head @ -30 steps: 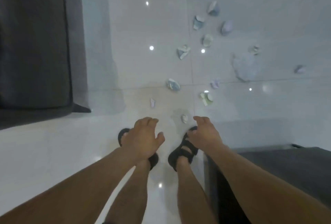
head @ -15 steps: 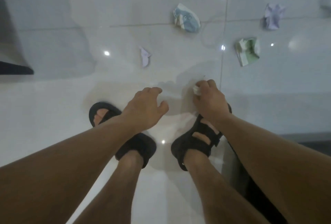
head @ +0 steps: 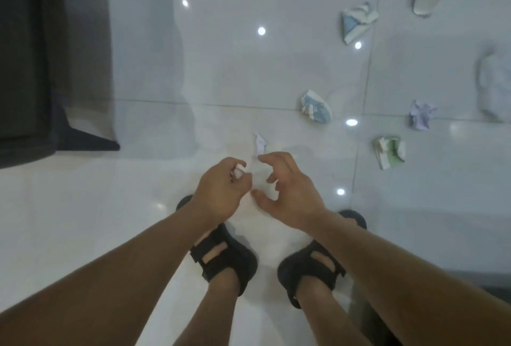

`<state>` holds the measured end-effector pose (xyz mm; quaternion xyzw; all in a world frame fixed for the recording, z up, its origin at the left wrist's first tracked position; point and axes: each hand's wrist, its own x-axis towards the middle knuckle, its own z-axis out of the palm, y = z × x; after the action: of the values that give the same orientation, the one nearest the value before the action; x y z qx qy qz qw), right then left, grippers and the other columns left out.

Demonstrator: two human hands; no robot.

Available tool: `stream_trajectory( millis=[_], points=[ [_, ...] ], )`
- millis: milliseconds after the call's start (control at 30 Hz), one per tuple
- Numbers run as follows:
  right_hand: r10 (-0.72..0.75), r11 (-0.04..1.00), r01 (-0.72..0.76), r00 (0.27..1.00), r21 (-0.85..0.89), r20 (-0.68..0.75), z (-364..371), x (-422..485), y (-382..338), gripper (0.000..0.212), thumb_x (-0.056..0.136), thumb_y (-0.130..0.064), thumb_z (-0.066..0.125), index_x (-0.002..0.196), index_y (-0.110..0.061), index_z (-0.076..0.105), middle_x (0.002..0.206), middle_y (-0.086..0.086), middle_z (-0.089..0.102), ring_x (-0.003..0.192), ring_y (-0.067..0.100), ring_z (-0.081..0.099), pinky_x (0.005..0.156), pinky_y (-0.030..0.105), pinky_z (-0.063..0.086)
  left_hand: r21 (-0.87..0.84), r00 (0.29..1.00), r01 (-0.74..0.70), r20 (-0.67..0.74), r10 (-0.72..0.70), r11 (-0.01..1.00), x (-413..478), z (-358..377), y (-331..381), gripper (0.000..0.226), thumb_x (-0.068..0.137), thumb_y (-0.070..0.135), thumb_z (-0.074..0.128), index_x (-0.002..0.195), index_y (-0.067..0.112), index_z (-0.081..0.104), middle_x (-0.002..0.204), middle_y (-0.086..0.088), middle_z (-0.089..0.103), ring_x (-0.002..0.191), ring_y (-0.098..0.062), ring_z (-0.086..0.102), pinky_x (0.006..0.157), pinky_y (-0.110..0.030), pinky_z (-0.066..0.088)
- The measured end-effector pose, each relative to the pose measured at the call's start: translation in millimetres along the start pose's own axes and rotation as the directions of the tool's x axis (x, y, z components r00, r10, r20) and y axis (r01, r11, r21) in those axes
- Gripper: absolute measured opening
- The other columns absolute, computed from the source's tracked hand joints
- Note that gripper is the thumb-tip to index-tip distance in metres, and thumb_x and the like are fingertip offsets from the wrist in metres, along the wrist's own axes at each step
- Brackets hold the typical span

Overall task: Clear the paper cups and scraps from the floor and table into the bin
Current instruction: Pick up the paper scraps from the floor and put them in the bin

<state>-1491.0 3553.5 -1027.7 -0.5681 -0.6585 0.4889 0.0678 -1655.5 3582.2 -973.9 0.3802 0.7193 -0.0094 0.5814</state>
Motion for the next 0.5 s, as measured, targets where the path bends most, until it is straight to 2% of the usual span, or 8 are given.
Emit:
stream_trajectory(
  millis=[67,133,200,267,367,500],
  points=[
    [0.087,0.985,-0.080,0.995,-0.153,0.042,4.8,23.4,17.9,0.072,0.081,-0.039,0.069,0.142,-0.026,0.034,0.144,-0.003,0.032,0.111,0.017,0.054,0.084,0.033,0.052,-0.003,0.996,0.035,-0.078,-0.036,0.999,12.4,-8.7,-19.7,0.026,0.091,0.030,0.059,0.115,0.020,0.057,0.093,0.001,0.063,0.079,-0.011,0.059,0.069,-0.019,0.045],
    [0.164,0.940,-0.138,0.985,-0.311,0.060,12.9,49.4,30.3,0.077,0.082,-0.039,0.067,0.146,-0.032,0.024,0.149,-0.002,0.022,0.119,0.023,0.047,0.089,0.036,0.051,0.027,0.990,0.061,-0.130,-0.057,0.998,21.5,-13.5,-43.2,0.025,0.090,0.031,0.060,0.113,0.022,0.057,0.090,0.006,0.059,0.075,-0.004,0.055,0.060,-0.012,0.038],
    [0.159,0.906,-0.107,0.983,-0.409,0.096,24.5,73.3,35.5,0.077,0.084,-0.037,0.066,0.148,-0.034,0.024,0.151,0.002,0.019,0.119,0.027,0.045,0.088,0.038,0.050,0.045,0.987,0.083,-0.142,-0.076,0.996,26.0,-14.6,-65.0,0.024,0.089,0.032,0.060,0.111,0.023,0.058,0.092,0.005,0.060,0.077,-0.008,0.057,0.063,-0.016,0.040],
    [0.139,0.882,-0.063,0.982,-0.467,0.128,37.6,88.9,35.7,0.067,0.086,-0.027,0.064,0.145,-0.030,0.032,0.147,0.006,0.022,0.114,0.029,0.046,0.085,0.037,0.048,0.074,0.986,0.098,-0.139,-0.087,0.992,26.4,-14.3,-81.6,0.024,0.088,0.033,0.060,0.111,0.024,0.058,0.097,0.003,0.061,0.084,-0.014,0.058,0.070,-0.022,0.040],
    [0.143,0.876,-0.067,0.982,-0.478,0.126,47.9,93.8,33.3,0.045,0.091,-0.010,0.053,0.135,-0.017,0.048,0.134,0.011,0.034,0.104,0.031,0.051,0.081,0.036,0.048,0.073,0.985,0.093,-0.152,-0.081,0.993,23.3,-16.3,-94.1,0.024,0.087,0.031,0.061,0.110,0.024,0.059,0.097,0.003,0.061,0.085,-0.014,0.058,0.068,-0.021,0.040],
    [0.223,0.922,-0.182,0.971,-0.341,0.086,35.7,71.7,11.5,0.039,0.092,-0.016,0.058,0.131,-0.017,0.052,0.131,0.006,0.037,0.093,0.027,0.059,0.084,0.032,0.050,0.030,0.982,0.065,-0.179,-0.059,0.997,7.3,-31.2,-85.0,0.023,0.086,0.029,0.061,0.108,0.023,0.059,0.091,0.006,0.060,0.082,-0.012,0.057,0.065,-0.016,0.040]
  ],
)
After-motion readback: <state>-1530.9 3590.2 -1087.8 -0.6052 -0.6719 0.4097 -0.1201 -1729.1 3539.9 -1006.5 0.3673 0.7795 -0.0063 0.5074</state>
